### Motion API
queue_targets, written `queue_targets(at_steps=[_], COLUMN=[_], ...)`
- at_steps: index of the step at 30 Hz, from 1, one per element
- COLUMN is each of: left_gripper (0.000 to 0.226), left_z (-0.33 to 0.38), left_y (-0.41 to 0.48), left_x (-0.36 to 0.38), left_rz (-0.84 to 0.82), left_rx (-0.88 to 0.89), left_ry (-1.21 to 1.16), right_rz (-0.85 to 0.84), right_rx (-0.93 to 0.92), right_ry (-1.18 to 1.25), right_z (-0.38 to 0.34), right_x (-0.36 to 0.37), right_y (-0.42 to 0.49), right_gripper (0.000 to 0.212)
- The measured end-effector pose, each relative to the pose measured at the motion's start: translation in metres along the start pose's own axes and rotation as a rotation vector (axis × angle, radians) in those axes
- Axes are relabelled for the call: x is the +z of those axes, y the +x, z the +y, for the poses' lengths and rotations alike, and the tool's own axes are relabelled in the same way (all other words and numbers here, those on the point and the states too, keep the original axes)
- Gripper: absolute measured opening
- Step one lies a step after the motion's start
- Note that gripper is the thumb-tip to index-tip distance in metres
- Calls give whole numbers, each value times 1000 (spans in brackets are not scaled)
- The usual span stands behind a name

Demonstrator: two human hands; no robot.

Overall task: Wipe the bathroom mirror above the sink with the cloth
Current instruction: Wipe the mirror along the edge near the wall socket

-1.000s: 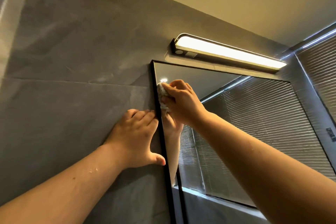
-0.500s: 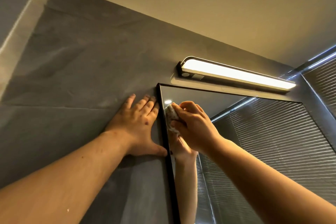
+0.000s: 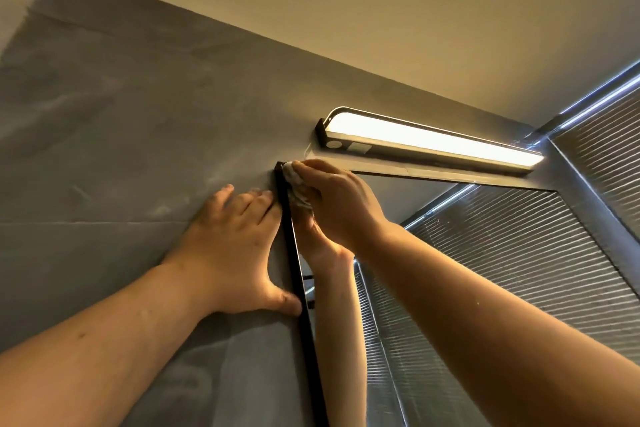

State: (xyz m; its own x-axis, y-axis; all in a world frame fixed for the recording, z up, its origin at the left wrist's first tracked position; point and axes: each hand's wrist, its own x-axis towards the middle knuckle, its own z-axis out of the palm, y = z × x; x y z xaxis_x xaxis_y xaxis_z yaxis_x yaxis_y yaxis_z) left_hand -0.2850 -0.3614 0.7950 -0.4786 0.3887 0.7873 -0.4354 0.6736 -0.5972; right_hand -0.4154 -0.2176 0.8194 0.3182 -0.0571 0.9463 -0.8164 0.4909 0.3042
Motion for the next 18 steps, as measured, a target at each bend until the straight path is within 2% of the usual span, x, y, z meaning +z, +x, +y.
queue_targets(at_steps=[5,8,11,14,16,18], left_gripper=[151,153,153,142,133,131], left_z=[0,2,3,1,0,0], left_y=[0,0,-1,1,3,4], left_x=[1,0,1,7,13,15], left_rz=[-14,6,35,102,136,117], left_rx=[3,2,12,32,38,23], left_ry=[-25,-18,6,-7,-12,-5], right_rz=[-40,5,12,-50,-77,-90], right_rx=[62,107,336,575,663,668], right_ry=[-68,-87,-95,-137,-120,-63], right_z=[44,81,122,166,184,191], right_x=[-9,-20,-34,-49,-57,-62], right_y=[-8,-21,-36,-52,-59,-63], right_gripper=[47,39,32,26,29,30])
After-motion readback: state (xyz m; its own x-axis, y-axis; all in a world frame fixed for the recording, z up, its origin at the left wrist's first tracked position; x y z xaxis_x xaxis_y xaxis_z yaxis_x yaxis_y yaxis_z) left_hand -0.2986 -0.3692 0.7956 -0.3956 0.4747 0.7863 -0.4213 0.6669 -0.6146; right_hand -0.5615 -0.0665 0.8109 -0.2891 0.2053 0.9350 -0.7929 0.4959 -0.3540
